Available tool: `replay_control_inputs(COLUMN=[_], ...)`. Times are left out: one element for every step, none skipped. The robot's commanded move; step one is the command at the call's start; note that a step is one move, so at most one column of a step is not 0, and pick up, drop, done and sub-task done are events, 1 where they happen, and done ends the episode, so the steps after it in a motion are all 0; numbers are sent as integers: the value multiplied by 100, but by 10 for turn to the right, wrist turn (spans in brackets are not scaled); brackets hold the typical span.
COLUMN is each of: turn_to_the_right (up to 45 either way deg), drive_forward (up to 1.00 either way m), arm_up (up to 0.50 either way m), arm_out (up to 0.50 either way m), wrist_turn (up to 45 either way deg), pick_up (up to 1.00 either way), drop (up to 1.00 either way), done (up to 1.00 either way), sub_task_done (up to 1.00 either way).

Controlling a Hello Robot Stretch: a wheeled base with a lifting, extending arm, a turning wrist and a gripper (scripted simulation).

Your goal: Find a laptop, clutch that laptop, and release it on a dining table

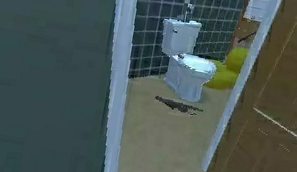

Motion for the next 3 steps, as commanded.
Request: replay_control_inputs(turn_to_the_right=[390,0,-450], drive_forward=[0,60,0], arm_up=[0,0,0], arm_out=[0,0,0], wrist_turn=[0,0,0], pick_up=[0,0,0], drop=[0,0,0], done=[0,0,0], sub_task_done=[0,0,0])
